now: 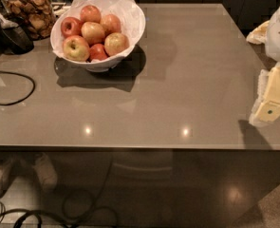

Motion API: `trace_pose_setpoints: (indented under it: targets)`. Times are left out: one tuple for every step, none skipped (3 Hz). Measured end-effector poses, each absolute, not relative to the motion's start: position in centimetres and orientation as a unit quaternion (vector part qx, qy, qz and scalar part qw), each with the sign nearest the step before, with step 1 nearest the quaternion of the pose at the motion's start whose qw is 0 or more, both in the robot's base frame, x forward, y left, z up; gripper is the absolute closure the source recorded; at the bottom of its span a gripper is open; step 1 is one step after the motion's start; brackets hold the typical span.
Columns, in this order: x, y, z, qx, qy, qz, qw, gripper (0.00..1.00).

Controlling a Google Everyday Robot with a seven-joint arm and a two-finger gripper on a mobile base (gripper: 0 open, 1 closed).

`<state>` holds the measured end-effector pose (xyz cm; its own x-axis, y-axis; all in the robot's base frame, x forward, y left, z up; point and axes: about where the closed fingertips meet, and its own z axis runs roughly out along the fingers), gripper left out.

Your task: Pick apple from white bowl

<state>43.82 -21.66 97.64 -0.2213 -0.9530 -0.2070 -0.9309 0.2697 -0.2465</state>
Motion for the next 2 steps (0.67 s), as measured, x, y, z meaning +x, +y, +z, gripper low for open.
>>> trace_pose_setpoints:
  targets:
    - [43.8,-21.7,97.6,-0.603,0.781,-0.035,0.159,0.0]
    - [48.8,-16.9,100.8,-0.603,0.779,-0.057,0.163,0.0]
